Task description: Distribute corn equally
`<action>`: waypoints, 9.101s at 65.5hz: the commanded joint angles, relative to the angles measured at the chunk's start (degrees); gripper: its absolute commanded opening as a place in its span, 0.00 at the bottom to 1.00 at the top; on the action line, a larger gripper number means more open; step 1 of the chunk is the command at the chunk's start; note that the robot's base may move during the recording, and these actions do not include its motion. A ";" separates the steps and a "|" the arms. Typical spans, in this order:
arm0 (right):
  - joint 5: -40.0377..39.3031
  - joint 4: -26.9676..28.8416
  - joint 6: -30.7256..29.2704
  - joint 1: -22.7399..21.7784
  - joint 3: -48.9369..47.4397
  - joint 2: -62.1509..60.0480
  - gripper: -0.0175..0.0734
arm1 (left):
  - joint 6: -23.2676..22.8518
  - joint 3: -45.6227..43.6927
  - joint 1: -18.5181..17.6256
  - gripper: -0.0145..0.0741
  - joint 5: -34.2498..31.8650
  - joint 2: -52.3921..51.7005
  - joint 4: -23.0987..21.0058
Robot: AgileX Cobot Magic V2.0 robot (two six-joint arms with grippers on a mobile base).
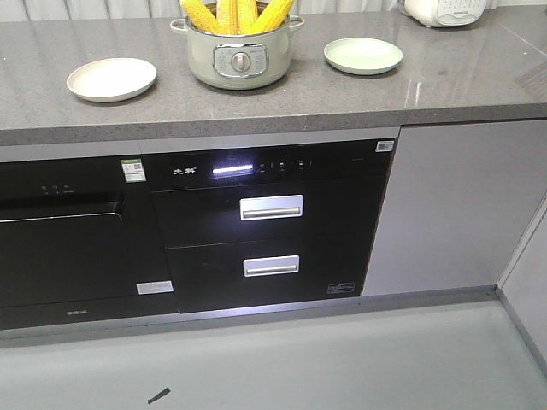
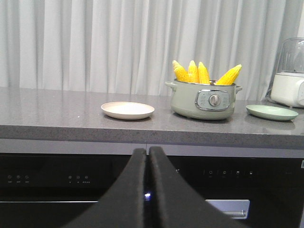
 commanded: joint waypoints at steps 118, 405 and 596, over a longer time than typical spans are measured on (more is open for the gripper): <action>-4.23 -0.22 -0.45 -0.33 0.47 -0.43 0.19 | -0.67 -0.96 -0.22 0.16 -4.35 -0.92 -0.04; -4.20 -0.22 -0.45 -0.33 0.47 -0.43 0.19 | -0.67 -0.96 -0.22 0.16 -4.35 -0.92 -0.04; 13.41 4.80 -11.61 -0.10 -18.33 10.70 0.19 | 7.34 -29.34 -0.21 0.16 24.38 16.05 -0.03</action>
